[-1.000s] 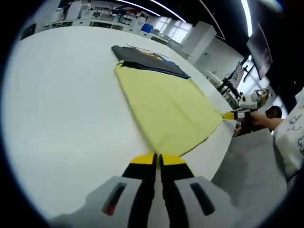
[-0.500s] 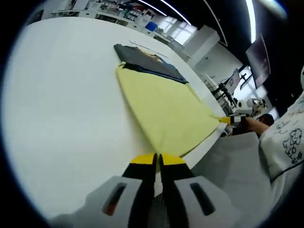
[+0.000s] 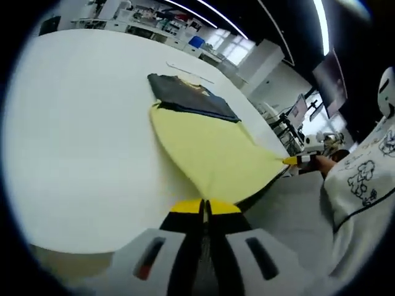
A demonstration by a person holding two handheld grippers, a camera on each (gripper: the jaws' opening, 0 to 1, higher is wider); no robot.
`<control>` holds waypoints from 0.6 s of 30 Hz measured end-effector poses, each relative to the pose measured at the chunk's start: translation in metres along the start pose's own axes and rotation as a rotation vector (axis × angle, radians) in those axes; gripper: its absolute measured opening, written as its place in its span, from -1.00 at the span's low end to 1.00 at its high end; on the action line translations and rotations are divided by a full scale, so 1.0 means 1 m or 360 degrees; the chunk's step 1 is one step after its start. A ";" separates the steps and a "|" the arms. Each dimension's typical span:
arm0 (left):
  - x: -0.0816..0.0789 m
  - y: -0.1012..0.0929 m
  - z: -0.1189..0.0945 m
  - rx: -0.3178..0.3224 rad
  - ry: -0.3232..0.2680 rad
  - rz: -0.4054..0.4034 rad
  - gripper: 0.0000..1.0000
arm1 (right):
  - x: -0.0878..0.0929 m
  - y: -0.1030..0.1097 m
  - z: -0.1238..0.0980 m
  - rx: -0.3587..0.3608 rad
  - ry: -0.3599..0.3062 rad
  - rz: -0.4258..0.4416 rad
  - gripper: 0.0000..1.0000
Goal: Fold the garment on the visible template until the final outline fits inside the template.
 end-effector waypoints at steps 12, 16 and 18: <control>-0.080 0.014 -0.004 0.0090 -0.0180 -0.0060 -1.00 | -0.080 -0.001 -0.023 -0.0126 -0.0319 0.0017 -1.00; -0.118 0.017 -0.001 0.0127 -0.0280 -0.0043 -1.00 | -0.109 -0.002 -0.025 -0.0169 -0.0393 0.0029 -1.00; -0.134 0.022 0.004 0.0171 -0.0319 -0.0097 -1.00 | -0.123 -0.004 -0.022 -0.0176 -0.0405 0.0028 -1.00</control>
Point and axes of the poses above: the point that each gripper's makers call its tool centre point, and the gripper's own axes: z roughly forward along the fingers, y roughly to its left, x roughly out of its underside, the point moved 8 cm from there along -z, roughly backward along the fingers, and after that the axes turned 12 degrees about y, right-handed, at the moved point
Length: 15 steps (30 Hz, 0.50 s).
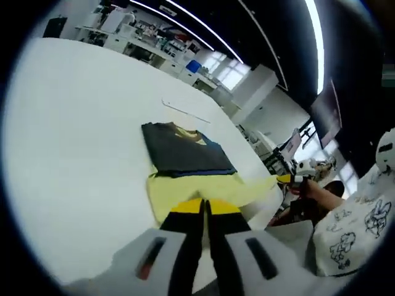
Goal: Fold the garment on the visible template until the final outline fits inside the template.
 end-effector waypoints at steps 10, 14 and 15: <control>-0.061 0.016 0.025 0.0053 -0.0084 0.0021 -1.00 | -0.062 -0.009 0.018 0.0055 -0.0110 -0.0057 -1.00; -0.081 0.027 0.033 0.0036 -0.0099 0.0049 -1.00 | -0.085 -0.012 0.027 0.0099 -0.0138 -0.0097 -1.00; -0.085 0.030 0.035 0.0023 -0.0096 0.0069 -1.00 | -0.092 -0.014 0.030 0.0114 -0.0147 -0.0098 -1.00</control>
Point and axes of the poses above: the point that each gripper's makers call its tool centre point, and the gripper's own axes: z roughly forward along the fingers, y roughly to its left, x roughly out of its underside, the point moved 8 cm from there along -z, roughly backward along the fingers, and after that the axes turned 12 degrees about y, right-handed, at the moved point
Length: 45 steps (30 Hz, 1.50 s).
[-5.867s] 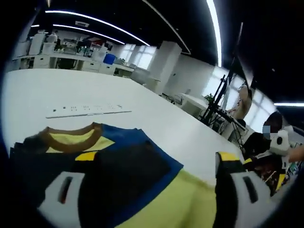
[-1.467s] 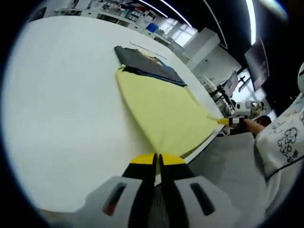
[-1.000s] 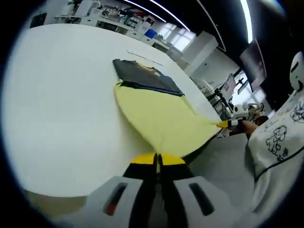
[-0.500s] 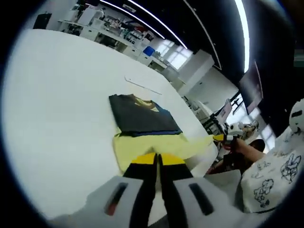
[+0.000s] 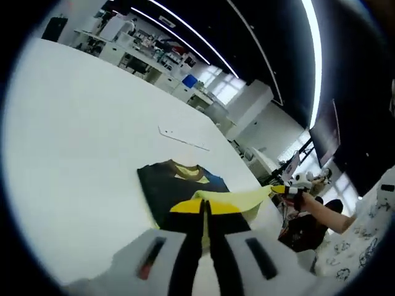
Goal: Fold the garment on the visible template until the final outline fits inside the template.
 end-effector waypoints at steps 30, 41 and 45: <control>-0.038 0.083 0.092 -0.0240 -0.0042 -0.0265 -1.00 | -0.050 -0.063 0.102 0.0289 0.0066 -0.0027 -1.00; -0.019 0.098 0.111 -0.0358 -0.0015 -0.0343 -1.00 | -0.045 -0.086 0.125 0.0356 0.0127 -0.0010 -1.00; -0.019 0.104 0.113 -0.0344 -0.0041 -0.0336 -1.00 | -0.044 -0.084 0.126 0.0365 0.0146 -0.0060 -1.00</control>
Point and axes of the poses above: the point that each gripper's makers call its tool centre point, and the gripper's own axes: z roughly forward along the fingers, y roughly to its left, x roughly out of its underside, the point moved 8 cm from there along -z, roughly backward along the fingers, and after that the axes turned 12 degrees about y, right-handed, at the moved point
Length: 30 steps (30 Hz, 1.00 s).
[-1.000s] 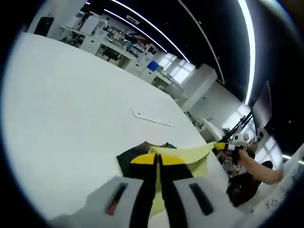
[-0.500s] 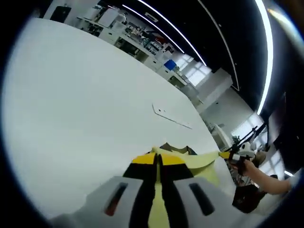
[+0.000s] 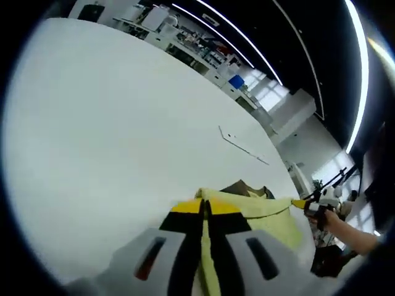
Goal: Fold the garment on the visible template until the final outline fits inside the template.
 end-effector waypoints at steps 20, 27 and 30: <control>0.003 -0.014 -0.008 0.0077 0.0052 0.0401 -0.33 | 0.005 0.004 -0.008 -0.0009 -0.0063 -0.0287 -0.43; 0.008 -0.027 -0.014 0.0097 0.0040 0.0736 0.34 | 0.014 0.009 -0.012 -0.0058 -0.0002 -0.0456 0.10; 0.009 -0.032 -0.016 0.0140 0.0055 0.0750 0.51 | 0.017 0.011 -0.013 -0.0074 0.0019 -0.0523 0.29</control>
Point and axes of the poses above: the point that each gripper's makers call its tool centre point, and the gripper's own axes: z roughly forward along the fingers, y roughly to its left, x roughly out of its underside, the point moved 8 cm from there along -z, roughly backward along the fingers, and after that the axes turned 12 degrees about y, right-handed, at the moved point
